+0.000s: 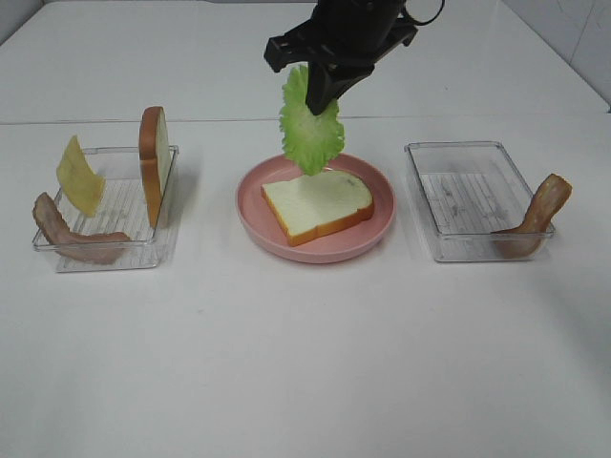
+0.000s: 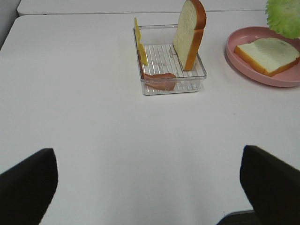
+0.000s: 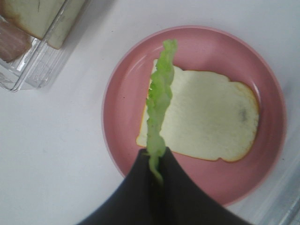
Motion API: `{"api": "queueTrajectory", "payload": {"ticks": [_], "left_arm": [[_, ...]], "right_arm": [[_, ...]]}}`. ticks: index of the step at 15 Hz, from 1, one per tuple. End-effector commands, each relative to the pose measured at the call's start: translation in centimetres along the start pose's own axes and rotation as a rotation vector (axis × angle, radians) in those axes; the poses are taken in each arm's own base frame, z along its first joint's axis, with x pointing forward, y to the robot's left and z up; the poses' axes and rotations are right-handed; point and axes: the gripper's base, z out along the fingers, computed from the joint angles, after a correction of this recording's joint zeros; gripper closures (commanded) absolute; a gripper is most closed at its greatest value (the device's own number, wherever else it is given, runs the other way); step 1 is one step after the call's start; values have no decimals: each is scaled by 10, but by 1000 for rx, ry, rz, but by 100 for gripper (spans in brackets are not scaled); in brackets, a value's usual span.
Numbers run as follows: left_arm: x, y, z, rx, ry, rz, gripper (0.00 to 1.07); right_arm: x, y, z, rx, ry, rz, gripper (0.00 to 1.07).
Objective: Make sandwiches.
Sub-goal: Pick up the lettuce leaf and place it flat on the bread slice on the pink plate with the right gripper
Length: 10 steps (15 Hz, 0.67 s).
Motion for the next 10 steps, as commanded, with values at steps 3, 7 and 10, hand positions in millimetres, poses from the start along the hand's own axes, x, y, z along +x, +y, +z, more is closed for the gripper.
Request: {"api": "queueTrajectory", "payload": {"ticks": [3,7,10], "left_arm": [[1,0,-2,-2,-18,-2,6],[1,0,-2,-2,-18,-2,6],[1,0,-2,-2,-18,-2,6]], "right_arm": [[-1,5,39,-43,35,45,107],[2,1,70,-54,82,57,107],[2,-7,78,-1,81,37,107]]}}
